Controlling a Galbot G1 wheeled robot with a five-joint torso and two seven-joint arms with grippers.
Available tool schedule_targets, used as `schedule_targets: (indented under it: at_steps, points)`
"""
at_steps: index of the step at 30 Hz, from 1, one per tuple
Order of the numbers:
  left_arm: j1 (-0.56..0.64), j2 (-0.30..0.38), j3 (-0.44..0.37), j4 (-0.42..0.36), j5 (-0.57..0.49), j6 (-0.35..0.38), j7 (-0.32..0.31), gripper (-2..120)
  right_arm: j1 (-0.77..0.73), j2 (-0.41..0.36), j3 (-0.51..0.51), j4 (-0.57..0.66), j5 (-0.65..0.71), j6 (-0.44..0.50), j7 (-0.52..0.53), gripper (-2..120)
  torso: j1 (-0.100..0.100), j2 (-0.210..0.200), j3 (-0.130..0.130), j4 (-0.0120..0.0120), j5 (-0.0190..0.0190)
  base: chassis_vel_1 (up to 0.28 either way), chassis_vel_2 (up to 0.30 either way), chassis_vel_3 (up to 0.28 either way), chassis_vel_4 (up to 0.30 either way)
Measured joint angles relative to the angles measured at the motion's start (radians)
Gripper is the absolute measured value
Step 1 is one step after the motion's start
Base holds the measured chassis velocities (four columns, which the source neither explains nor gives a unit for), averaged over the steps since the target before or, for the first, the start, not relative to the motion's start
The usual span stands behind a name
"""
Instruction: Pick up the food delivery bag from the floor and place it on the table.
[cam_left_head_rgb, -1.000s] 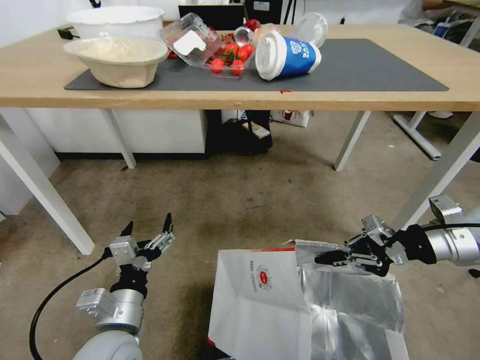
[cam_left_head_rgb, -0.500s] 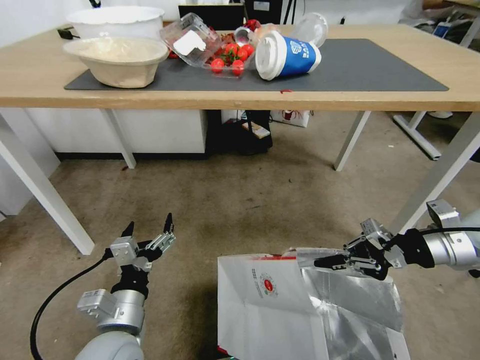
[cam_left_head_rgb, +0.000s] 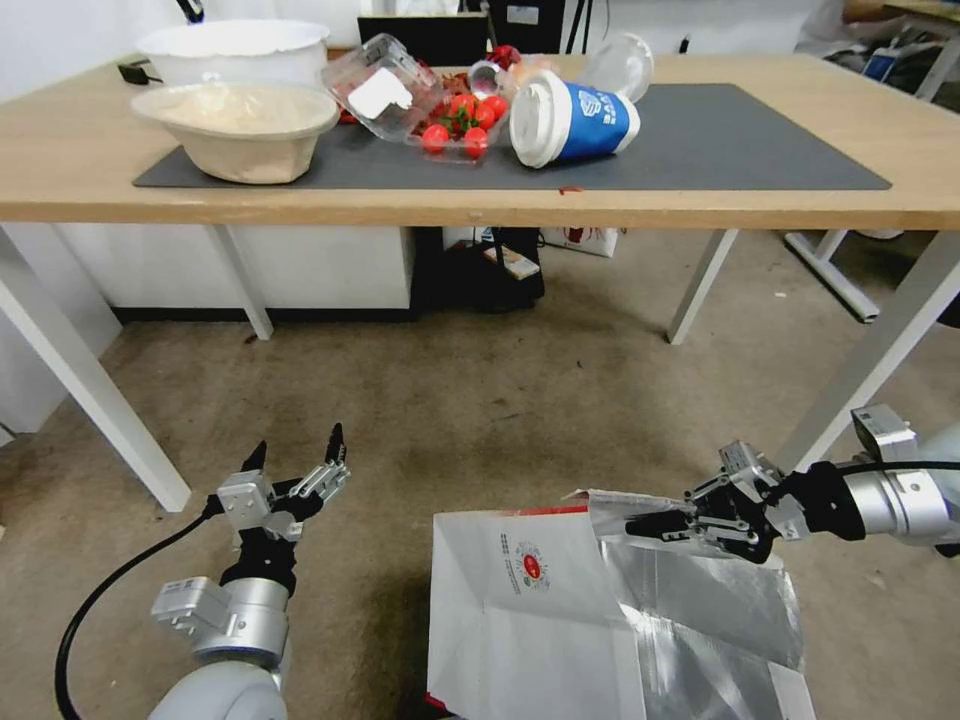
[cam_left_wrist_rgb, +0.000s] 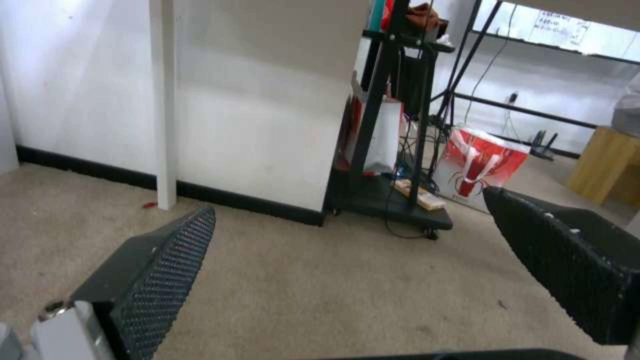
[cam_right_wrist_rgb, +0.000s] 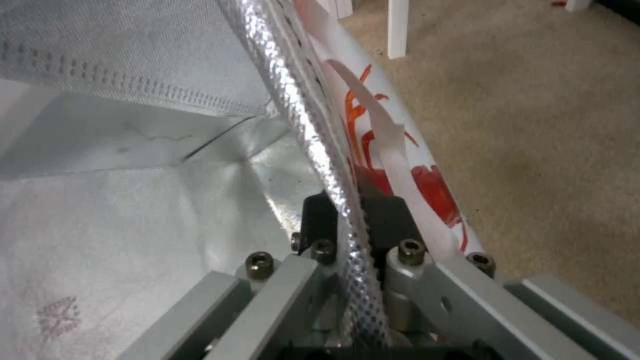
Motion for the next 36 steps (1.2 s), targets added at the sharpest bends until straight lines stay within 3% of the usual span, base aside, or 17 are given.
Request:
schedule_targets:
  at_steps: [36]
  points:
    - [0.003, -0.001, -0.003, -0.014, -0.004, 0.004, 0.000, 100, 0.000, -0.012, 0.009, 0.010, 0.002, 0.002, -0.013, 0, 0.027, 0.152, 0.126, 0.0000, 0.0000, 0.000, 0.000, 0.000, 0.000]
